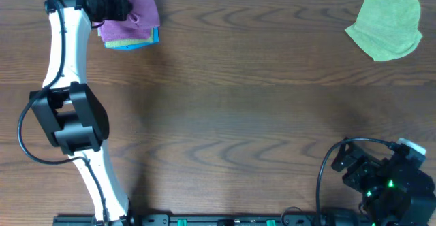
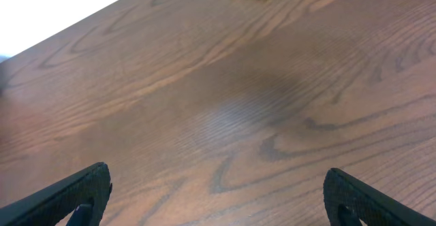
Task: Fold the cloth
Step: 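Lower the purple cloth onto the stack and adjust it with the left gripper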
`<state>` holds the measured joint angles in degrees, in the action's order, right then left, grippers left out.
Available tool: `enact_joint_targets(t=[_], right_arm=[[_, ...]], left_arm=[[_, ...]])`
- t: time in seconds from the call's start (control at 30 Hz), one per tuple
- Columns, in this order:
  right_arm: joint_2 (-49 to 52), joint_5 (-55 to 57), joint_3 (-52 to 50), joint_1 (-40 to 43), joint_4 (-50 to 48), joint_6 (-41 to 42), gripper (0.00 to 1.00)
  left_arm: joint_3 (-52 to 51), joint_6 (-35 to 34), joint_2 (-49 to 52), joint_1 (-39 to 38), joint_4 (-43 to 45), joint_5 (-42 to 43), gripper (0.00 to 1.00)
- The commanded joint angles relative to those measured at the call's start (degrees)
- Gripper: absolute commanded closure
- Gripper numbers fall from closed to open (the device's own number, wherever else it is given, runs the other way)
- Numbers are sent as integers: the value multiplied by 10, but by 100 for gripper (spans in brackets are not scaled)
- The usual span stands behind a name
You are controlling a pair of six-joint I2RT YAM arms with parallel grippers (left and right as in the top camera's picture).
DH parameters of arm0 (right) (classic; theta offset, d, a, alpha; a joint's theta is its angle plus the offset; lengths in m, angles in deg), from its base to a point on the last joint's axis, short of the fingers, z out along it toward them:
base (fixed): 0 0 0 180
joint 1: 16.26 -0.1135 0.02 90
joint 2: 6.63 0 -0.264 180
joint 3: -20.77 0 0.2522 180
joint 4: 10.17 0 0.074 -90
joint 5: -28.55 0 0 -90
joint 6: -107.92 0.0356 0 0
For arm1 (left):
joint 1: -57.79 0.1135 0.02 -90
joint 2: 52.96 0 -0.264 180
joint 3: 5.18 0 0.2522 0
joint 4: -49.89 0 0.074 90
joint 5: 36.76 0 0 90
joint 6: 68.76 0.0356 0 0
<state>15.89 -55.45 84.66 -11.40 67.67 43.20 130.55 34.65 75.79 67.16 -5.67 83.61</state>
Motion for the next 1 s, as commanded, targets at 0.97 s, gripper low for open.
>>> enact_joint_targets(t=[0.97], right_arm=[[-1,2,-3,5,1,8,1]], left_arm=[[0,-32,48,43,-14,-101,94]])
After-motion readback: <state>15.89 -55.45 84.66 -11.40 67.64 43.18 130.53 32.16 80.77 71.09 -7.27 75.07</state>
